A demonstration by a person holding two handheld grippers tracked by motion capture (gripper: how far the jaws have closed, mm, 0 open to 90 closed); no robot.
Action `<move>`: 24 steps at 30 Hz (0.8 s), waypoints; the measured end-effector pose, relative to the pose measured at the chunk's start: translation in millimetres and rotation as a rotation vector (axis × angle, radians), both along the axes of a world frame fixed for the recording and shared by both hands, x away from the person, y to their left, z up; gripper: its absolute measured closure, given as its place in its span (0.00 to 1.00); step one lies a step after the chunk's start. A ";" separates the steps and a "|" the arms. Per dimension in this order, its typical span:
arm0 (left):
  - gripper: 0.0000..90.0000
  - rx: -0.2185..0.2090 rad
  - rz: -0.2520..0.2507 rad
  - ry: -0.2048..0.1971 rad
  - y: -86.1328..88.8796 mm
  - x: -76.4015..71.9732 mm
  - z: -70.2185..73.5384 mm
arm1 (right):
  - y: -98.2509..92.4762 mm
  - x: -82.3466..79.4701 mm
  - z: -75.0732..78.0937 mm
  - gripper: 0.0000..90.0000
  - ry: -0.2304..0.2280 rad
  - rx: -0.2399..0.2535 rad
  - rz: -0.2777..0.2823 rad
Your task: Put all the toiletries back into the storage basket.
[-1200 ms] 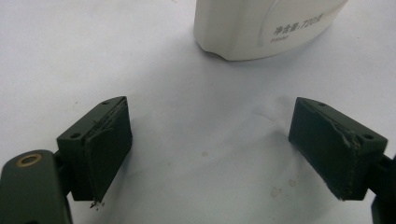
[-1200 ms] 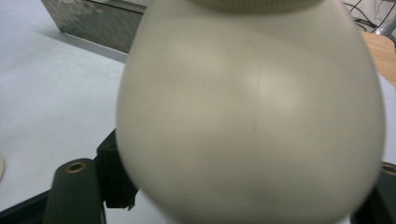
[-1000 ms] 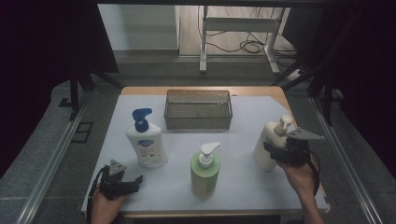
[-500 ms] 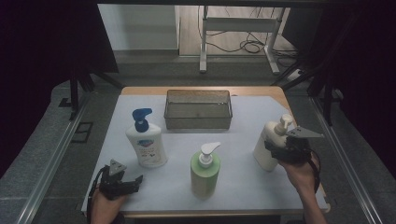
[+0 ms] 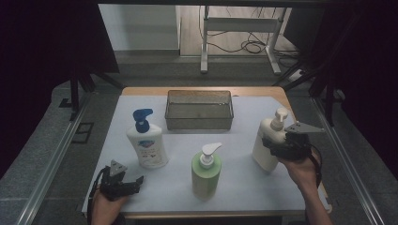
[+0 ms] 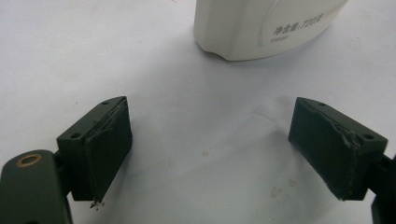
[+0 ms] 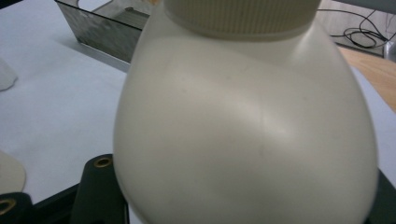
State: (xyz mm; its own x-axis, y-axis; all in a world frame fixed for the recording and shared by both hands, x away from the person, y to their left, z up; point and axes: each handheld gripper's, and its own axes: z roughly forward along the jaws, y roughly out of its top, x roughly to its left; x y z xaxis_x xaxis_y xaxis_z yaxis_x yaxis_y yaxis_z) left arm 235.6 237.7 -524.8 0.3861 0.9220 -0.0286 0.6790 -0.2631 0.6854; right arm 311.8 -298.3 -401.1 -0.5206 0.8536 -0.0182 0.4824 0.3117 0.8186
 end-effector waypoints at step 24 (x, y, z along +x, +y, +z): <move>0.14 -0.002 0.002 -0.001 -0.2 0.0 -0.1 | 39.5 22.6 25.2 0.43 -0.005 0.015 0.106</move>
